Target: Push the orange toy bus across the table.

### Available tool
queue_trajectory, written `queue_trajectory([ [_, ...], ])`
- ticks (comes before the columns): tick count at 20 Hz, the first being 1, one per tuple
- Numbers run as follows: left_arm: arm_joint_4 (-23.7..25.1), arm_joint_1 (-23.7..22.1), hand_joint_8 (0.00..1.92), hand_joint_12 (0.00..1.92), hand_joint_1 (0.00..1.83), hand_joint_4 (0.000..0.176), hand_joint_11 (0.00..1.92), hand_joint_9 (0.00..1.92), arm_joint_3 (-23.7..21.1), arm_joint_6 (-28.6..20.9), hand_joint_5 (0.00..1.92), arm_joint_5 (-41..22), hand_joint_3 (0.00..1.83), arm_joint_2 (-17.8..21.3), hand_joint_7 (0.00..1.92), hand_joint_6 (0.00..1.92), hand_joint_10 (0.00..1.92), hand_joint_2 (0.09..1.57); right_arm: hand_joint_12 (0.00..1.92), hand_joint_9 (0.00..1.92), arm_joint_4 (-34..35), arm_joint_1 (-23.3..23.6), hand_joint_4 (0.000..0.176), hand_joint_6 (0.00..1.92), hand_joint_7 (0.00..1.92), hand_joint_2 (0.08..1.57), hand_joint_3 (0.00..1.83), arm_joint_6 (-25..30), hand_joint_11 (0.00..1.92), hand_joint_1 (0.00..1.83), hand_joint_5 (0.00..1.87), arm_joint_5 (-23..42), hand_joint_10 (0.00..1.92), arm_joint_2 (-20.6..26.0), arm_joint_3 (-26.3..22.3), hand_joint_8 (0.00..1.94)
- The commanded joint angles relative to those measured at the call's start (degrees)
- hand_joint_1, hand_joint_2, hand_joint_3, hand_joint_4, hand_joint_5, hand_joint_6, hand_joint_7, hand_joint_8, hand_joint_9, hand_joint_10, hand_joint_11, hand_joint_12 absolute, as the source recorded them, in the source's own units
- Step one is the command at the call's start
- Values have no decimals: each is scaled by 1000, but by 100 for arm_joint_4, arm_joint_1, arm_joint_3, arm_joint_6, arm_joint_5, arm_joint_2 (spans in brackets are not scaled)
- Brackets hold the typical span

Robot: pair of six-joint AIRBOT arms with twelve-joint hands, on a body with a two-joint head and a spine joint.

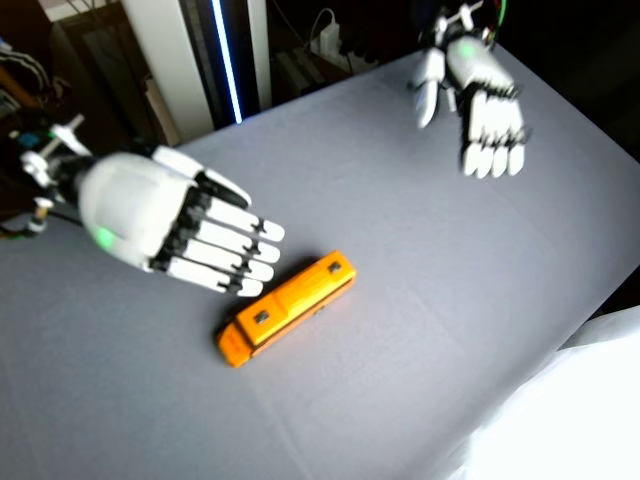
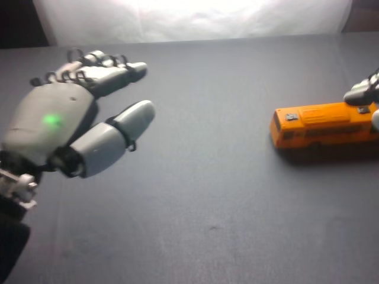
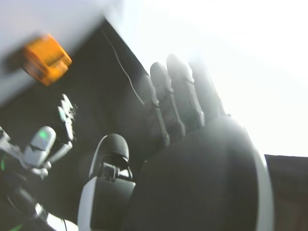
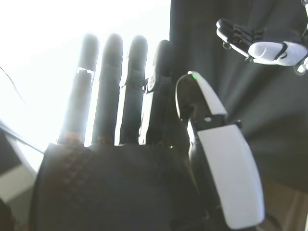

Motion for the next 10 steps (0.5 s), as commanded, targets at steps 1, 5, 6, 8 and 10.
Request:
queue_trajectory([
  [1, 352, -65, 3, 107, 124, 0, 196, 463, -57, -45, 483, -1068, 8, 59, 516, 0, 11, 1405, 681, 690, 60, 36, 0, 1, 767, 1390, 2, 47, 340, 686, 722, 1072, 2, 33, -27, 1],
  [5, 649, 55, 0, 153, 486, 0, 290, 439, -258, -44, 245, -1674, 0, 333, 423, 0, 4, 1339, 189, 664, 106, 34, 0, 0, 628, 1367, 2, -85, 553, 865, 473, 1846, 3, 108, -146, 0],
  [6, 679, 84, 0, 128, 491, 0, 242, 377, -283, -43, 204, -1770, 0, 358, 357, 0, 0, 1352, 180, 716, 84, 25, 0, 0, 649, 1349, 0, -124, 579, 858, 423, 1989, 14, 122, -167, 5],
  [8, 798, 99, 0, 108, 416, 0, 222, 343, -401, 71, 99, -1935, 9, 465, 288, 0, 0, 1368, 170, 695, -94, 167, 0, 0, 582, 1377, 11, -319, 588, 868, 354, 2023, 2, 245, -323, 0],
  [10, 923, 29, 10, 65, 363, 0, 135, 230, -457, 253, 11, -1935, 2, 534, 163, 0, 7, 1399, 60, 578, -310, 330, 31, 2, 532, 1310, 0, -366, 515, 922, 293, 2025, 1, 272, -394, 0],
])
